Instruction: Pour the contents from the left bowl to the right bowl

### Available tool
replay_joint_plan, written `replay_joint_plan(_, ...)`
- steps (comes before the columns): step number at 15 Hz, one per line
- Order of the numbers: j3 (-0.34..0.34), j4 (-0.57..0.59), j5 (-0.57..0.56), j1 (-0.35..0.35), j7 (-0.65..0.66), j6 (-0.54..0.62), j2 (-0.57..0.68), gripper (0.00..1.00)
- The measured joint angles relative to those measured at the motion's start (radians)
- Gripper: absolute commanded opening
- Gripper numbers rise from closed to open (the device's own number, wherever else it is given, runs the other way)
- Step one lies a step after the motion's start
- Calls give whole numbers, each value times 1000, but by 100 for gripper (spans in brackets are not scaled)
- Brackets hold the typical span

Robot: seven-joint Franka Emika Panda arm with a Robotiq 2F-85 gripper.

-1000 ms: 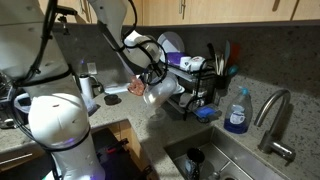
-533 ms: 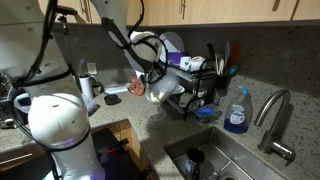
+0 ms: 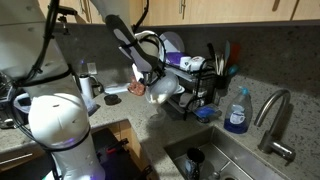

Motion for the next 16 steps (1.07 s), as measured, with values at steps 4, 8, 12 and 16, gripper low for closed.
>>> replay_joint_plan(4, -21, 13, 39, 28, -23, -4, -1, 1)
replay_joint_plan(8, -41, 26, 57, 56, -23, -12, -2, 1)
replay_joint_plan(12, -64, 28, 58, 78, -23, -19, -6, 1)
replay_joint_plan(16, -91, 28, 58, 99, -23, -24, -12, 1)
